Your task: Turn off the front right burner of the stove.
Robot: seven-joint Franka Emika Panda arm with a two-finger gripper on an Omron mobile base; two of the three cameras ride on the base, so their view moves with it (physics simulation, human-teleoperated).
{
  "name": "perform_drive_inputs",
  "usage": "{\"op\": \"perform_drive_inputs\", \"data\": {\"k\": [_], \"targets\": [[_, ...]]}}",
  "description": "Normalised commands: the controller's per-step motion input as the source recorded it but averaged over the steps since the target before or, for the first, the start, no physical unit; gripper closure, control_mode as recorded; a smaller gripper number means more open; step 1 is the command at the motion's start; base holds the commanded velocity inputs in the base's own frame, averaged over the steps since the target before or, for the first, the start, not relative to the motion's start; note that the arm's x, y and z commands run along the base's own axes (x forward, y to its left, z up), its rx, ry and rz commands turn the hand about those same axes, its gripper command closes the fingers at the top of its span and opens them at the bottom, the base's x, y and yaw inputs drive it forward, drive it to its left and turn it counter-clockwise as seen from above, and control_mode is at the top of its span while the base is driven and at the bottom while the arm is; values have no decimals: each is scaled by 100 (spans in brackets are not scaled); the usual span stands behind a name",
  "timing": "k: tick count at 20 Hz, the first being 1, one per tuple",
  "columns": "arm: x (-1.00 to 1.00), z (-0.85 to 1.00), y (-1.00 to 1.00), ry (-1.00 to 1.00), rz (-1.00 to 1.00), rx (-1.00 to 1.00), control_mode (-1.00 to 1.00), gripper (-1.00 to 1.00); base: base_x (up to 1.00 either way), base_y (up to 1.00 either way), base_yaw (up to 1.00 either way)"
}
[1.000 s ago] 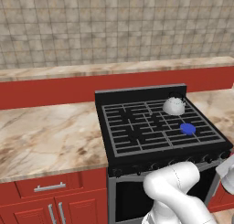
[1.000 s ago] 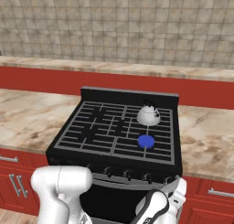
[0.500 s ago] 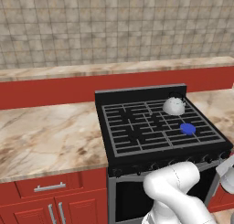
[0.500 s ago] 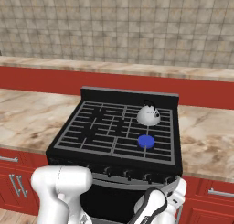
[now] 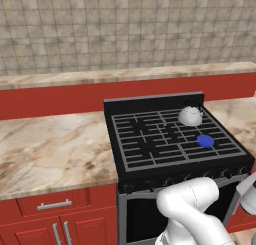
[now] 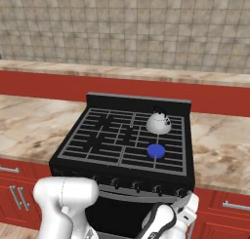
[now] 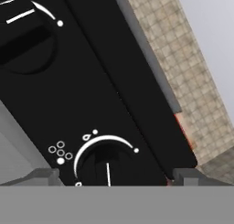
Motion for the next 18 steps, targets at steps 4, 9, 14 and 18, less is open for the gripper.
{"op": "perform_drive_inputs", "data": {"k": [4,9,14,18], "targets": [[6,0,0,-6,0,0,-100,-100,0,0,0],[0,0,0,-5,0,0,-100,-100,0,0,0],[0,-9,6,0,0,0,-100,100,0,0,0],[6,-6,0,0,0,0,-100,100,0,0,0]]}}
